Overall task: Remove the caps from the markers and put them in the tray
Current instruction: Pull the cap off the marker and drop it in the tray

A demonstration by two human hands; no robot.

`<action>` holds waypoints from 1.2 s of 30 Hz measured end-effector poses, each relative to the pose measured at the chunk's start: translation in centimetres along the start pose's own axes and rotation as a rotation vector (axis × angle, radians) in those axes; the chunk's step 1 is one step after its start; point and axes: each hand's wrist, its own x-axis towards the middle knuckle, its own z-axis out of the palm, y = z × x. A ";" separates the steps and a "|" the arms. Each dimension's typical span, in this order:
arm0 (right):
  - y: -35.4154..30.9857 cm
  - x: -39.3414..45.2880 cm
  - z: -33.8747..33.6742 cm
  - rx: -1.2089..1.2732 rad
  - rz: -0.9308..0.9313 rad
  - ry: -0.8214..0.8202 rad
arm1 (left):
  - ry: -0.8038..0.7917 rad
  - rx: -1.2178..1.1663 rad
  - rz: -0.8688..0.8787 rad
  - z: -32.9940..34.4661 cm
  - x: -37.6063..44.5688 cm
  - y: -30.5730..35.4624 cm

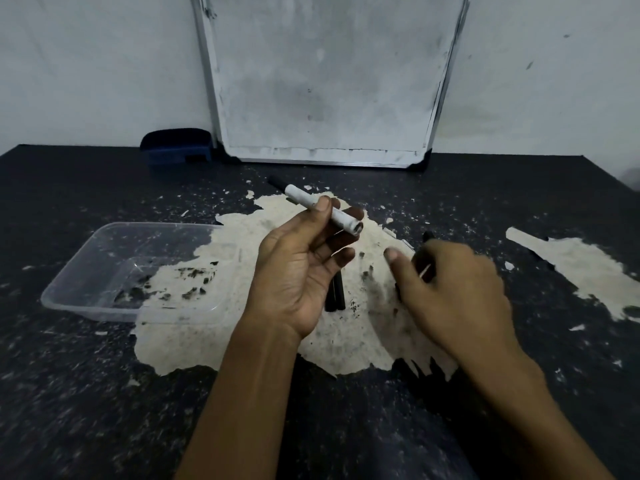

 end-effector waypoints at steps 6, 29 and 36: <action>-1.1 1.1 -0.8 1.580 0.625 -0.683 | -0.143 0.414 0.253 1.4 -1.1 -0.1; -1.4 0.8 0.1 1.704 0.637 -0.804 | -0.046 0.411 0.193 0.3 -0.7 0.6; -1.3 0.9 0.4 1.676 0.622 -0.811 | -0.047 0.560 0.266 0.6 -0.7 -0.1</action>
